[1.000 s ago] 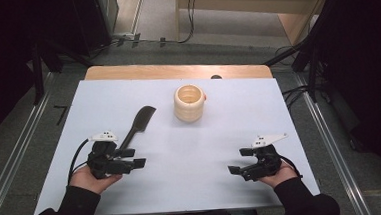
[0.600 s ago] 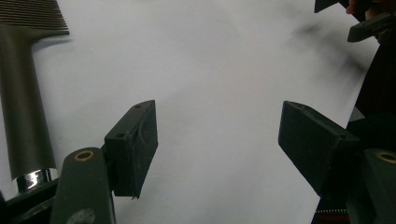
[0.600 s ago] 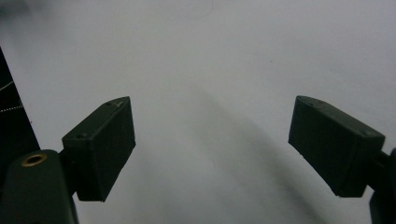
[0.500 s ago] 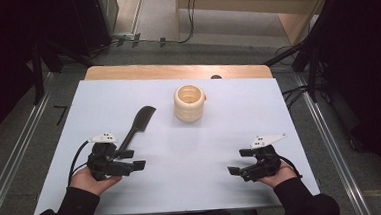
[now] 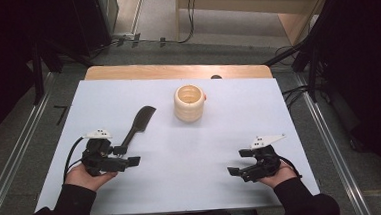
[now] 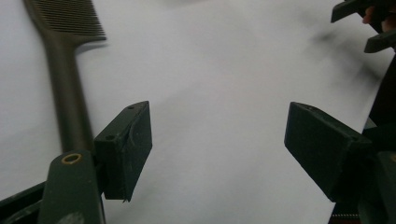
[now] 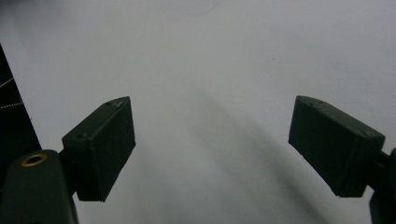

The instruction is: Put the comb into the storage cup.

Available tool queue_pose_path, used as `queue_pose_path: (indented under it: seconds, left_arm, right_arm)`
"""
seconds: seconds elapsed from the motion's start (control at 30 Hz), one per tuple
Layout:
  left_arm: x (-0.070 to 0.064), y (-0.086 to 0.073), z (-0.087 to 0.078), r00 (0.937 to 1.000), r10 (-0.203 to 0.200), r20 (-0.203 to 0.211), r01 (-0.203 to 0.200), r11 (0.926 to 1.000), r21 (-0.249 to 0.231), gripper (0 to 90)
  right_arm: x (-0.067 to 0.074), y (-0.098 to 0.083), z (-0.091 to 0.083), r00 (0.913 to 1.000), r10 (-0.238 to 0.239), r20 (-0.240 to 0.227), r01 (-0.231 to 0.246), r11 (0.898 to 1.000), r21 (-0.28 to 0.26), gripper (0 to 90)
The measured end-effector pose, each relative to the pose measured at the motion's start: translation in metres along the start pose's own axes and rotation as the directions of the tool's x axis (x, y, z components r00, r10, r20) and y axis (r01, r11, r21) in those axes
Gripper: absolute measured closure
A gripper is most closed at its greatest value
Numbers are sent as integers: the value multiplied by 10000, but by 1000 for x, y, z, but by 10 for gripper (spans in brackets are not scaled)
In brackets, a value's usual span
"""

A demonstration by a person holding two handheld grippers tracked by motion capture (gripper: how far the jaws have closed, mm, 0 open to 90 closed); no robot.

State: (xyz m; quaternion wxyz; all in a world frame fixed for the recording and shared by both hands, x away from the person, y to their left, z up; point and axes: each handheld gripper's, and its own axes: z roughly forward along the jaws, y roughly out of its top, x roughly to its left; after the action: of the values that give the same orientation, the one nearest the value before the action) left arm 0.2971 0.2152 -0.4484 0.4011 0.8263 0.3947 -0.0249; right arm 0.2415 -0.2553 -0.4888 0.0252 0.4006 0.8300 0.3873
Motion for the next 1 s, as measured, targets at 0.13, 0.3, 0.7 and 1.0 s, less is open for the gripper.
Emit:
queue_pose_path:
  seconds: [0.13, 0.3, 0.7, 1.0]
  left_arm:
    - [12, 0, -6, 9988, -286, -401, 288, 9996, 53, 287]
    - [22, 3, -12, 9949, -533, -851, 532, 9986, -29, 288]
    - [41, 21, -5, 9842, -541, -1687, 647, 9962, 578, 305]
    - [51, 37, 5, 9763, -615, -2073, 812, 9928, 879, 335]
  right_arm:
    - [0, 0, 0, 10000, 2, -3, -2, 10000, 6, 130]
    - [0, 0, 0, 10000, 14, -20, -13, 10000, 52, 130]
    - [0, 0, 1, 10000, 16, -10, -16, 10000, 98, 130]
    - [-1, 0, 1, 10000, 11, -4, -11, 9999, 104, 130]
